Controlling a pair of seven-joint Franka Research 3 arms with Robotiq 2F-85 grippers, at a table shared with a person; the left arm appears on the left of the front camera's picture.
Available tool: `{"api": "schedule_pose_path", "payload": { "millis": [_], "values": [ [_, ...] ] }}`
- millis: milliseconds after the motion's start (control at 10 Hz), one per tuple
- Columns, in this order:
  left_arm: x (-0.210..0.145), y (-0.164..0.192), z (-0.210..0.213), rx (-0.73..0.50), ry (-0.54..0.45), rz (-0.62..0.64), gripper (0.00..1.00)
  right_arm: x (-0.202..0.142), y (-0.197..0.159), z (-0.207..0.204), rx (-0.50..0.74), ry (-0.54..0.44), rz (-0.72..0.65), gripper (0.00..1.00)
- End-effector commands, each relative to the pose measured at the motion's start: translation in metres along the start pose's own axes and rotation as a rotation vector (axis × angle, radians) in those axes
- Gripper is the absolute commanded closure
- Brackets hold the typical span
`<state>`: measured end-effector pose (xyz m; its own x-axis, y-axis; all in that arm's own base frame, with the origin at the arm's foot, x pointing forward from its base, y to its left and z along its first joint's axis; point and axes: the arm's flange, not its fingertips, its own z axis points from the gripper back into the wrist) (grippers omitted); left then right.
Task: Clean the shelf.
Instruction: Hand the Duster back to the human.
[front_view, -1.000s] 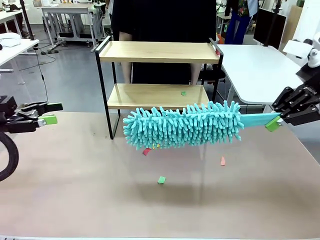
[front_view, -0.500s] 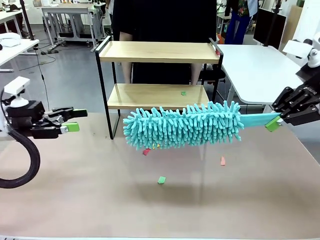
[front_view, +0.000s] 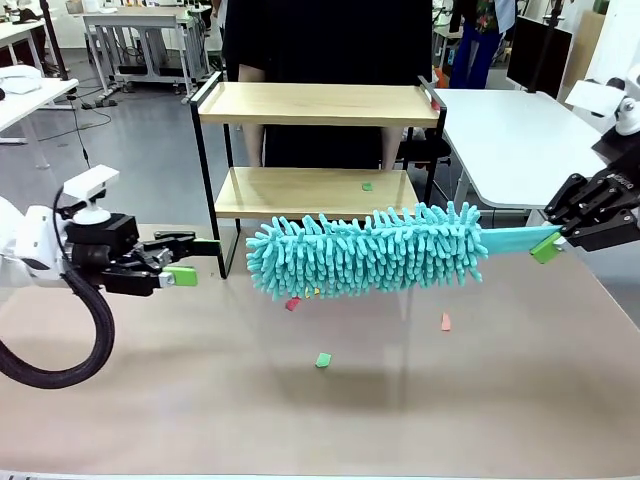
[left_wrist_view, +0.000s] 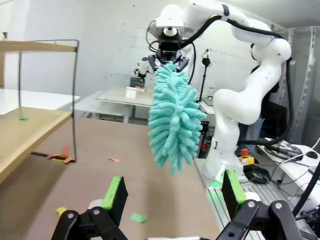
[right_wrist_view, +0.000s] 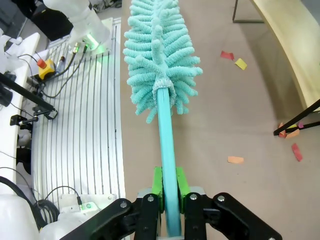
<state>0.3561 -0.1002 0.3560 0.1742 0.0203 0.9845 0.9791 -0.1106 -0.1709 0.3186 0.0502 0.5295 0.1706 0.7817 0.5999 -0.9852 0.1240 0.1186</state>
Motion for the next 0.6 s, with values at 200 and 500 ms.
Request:
{"api": "schedule_pose_path", "payload": {
  "millis": [200,500],
  "values": [
    [-0.02,-0.077,-0.056,0.006,-0.055,-0.01,0.0,-0.002,0.001,0.001,-0.002,-0.002,0.013,0.87],
    [-0.026,-0.082,-0.086,0.012,-0.087,-0.038,0.0,-0.002,0.001,0.001,-0.002,-0.002,0.013,0.87]
  ]
}}
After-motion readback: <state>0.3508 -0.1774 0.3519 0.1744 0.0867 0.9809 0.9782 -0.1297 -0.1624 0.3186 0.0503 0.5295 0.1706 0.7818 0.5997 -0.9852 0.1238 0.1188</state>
